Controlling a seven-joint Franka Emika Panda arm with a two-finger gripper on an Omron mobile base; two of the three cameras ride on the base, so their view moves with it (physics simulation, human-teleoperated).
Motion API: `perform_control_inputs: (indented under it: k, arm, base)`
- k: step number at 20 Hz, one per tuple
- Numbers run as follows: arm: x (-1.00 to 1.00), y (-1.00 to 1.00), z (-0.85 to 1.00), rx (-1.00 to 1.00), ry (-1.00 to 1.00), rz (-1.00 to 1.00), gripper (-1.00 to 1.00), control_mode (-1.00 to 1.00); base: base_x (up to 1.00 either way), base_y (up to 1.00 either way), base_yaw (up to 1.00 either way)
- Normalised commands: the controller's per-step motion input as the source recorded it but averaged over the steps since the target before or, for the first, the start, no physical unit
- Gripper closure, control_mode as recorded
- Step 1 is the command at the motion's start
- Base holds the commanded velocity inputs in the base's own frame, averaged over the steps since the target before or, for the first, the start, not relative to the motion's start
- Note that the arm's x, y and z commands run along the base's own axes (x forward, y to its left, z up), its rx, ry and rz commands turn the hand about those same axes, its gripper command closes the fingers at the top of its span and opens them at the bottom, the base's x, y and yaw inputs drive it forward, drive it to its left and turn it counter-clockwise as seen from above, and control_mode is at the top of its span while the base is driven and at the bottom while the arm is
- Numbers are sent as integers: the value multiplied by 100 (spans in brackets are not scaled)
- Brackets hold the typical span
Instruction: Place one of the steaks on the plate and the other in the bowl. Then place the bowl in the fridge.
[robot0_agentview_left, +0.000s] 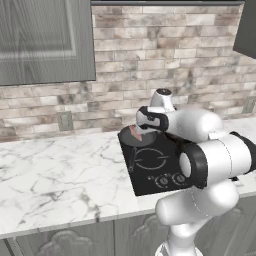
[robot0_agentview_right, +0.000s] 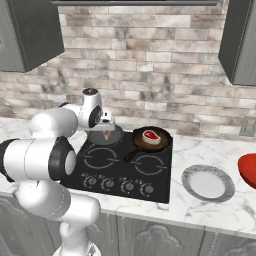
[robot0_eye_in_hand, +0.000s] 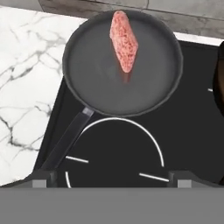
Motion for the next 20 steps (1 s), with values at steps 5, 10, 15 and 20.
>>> perform_control_inputs:
  k: [5,10,15,20]
  arm:
    - [35,2,-20,0,6,0,-100,-100]
    - [37,0,-19,0,5,0,-100,-100]
    - [39,3,-25,0,5,0,-100,-100]
    - [39,8,-31,0,3,0,-100,-100]
  base:
    - [0,0,0]
    - [0,0,0]
    - [0,0,0]
    - [0,0,0]
